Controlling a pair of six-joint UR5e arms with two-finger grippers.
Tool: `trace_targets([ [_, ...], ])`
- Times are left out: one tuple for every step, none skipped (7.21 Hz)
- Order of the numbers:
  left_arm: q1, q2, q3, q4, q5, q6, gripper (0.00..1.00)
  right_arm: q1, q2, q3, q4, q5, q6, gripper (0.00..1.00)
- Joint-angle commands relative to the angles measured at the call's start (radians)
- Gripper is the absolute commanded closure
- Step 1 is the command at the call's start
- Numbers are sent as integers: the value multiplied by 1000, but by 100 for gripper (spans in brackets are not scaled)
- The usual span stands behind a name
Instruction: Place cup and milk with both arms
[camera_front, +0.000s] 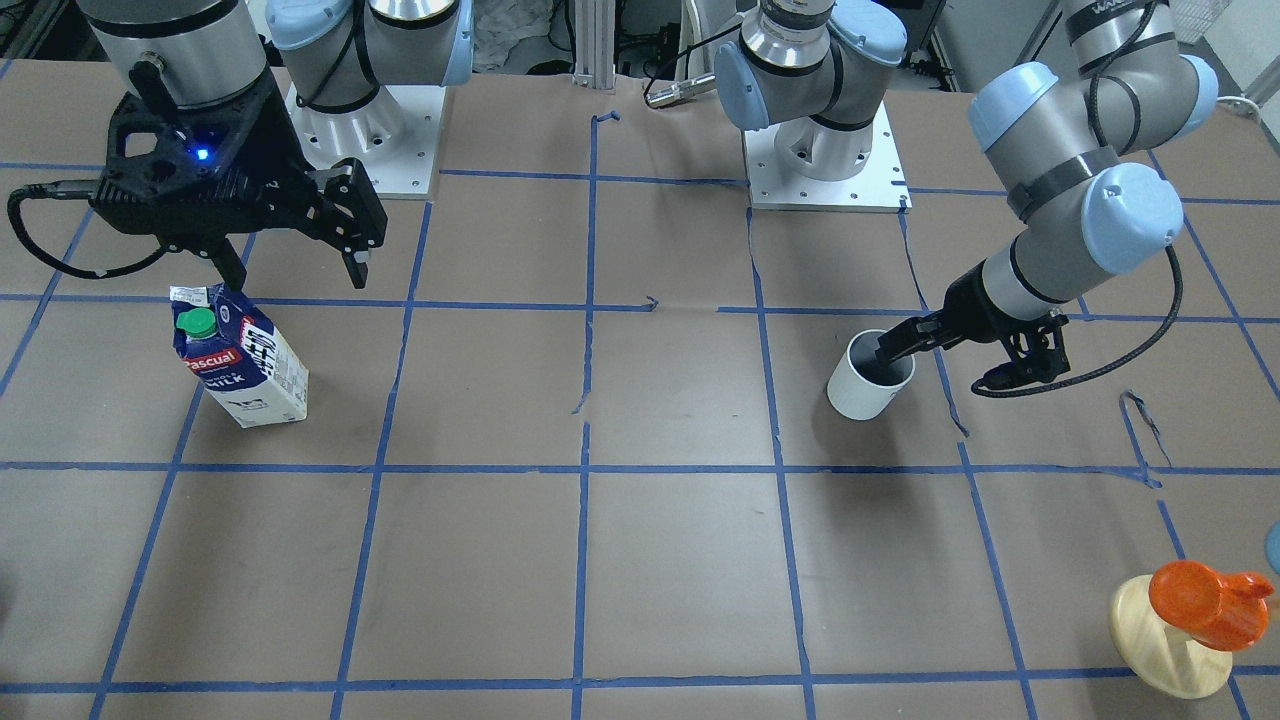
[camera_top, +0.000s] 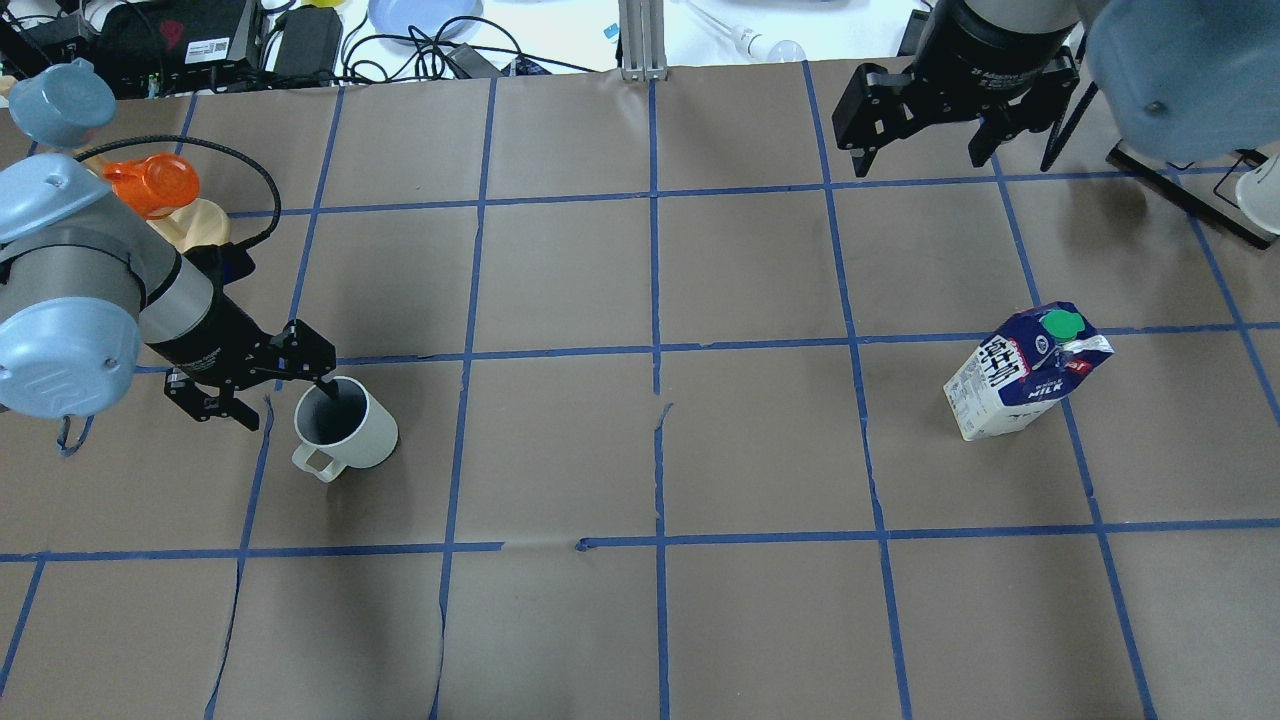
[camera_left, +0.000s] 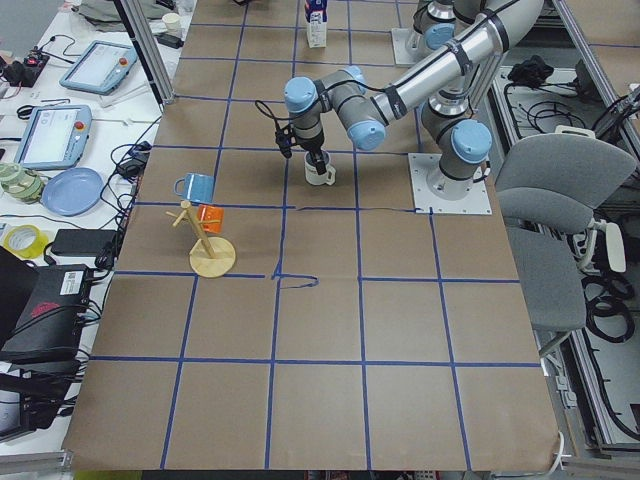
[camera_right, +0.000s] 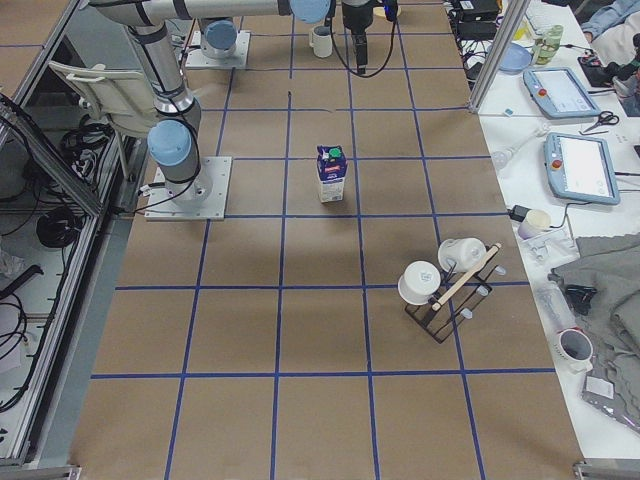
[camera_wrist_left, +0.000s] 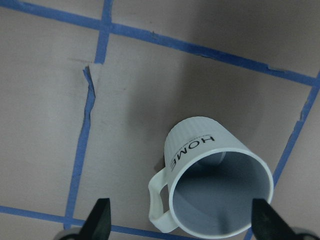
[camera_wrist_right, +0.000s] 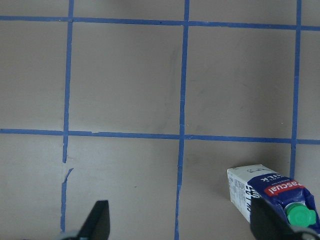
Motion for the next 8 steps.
trace_targets([
  [70,-29,-16,1,-10,-6,0,0,1,0,1,-1,0,0],
  [74,-37,-16,-4,-20,-18,0,0,1,2,2,0,0,0],
  [72,-49,-16,-2,-28,-64,0,0,1,2,1,0,0,0],
  [70,-60,-16,-5,-72,-70,0,0,1,2,4,0,0,0],
  [70,-69,-13,-1,-95,-73,10,0,1,2,4,0,0,0],
  [70,-74,-12,1,-96,-76,57,0,1,2,2,0,0,0],
  [70,-74,-7,-2,-94,-84,100,0,2,2,2,0,0,0],
  [70,-74,-6,-5,-96,-87,100,0,2,2,1,0,-2,0],
])
